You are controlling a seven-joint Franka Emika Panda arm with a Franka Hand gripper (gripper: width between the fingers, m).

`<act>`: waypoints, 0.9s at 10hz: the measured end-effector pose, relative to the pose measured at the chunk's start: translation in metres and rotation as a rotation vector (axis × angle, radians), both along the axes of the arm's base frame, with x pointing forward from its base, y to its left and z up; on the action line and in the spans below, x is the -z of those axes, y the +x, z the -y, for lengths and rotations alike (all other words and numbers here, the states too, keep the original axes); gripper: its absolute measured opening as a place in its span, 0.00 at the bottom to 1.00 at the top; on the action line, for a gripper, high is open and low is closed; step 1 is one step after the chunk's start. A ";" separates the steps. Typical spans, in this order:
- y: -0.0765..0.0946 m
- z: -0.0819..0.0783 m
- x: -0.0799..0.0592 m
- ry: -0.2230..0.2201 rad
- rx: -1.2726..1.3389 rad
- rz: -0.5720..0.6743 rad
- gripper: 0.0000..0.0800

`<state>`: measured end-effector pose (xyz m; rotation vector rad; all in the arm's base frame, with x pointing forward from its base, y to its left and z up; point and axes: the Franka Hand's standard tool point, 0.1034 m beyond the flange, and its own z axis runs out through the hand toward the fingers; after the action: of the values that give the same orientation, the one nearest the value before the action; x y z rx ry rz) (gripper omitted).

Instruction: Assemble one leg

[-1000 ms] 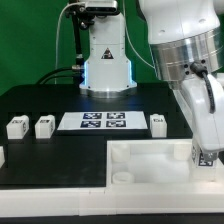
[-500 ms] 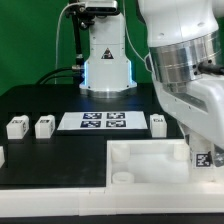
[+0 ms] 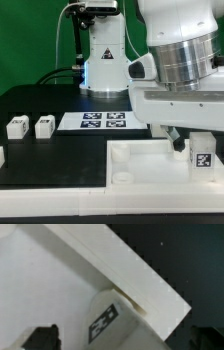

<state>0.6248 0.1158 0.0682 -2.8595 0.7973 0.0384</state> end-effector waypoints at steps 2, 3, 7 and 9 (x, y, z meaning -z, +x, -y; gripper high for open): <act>0.001 -0.004 0.001 -0.045 -0.284 0.068 0.81; -0.001 -0.006 0.004 -0.050 -0.301 0.083 0.81; -0.002 -0.005 0.005 -0.041 -0.150 0.055 0.43; -0.003 -0.002 0.006 -0.037 0.059 0.020 0.37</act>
Offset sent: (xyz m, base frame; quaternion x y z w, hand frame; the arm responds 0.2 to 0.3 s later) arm 0.0000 0.0000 0.0000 0.0000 0.0000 0.0000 1.0000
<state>0.6219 0.1179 0.0617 -2.8640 0.8866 -0.0132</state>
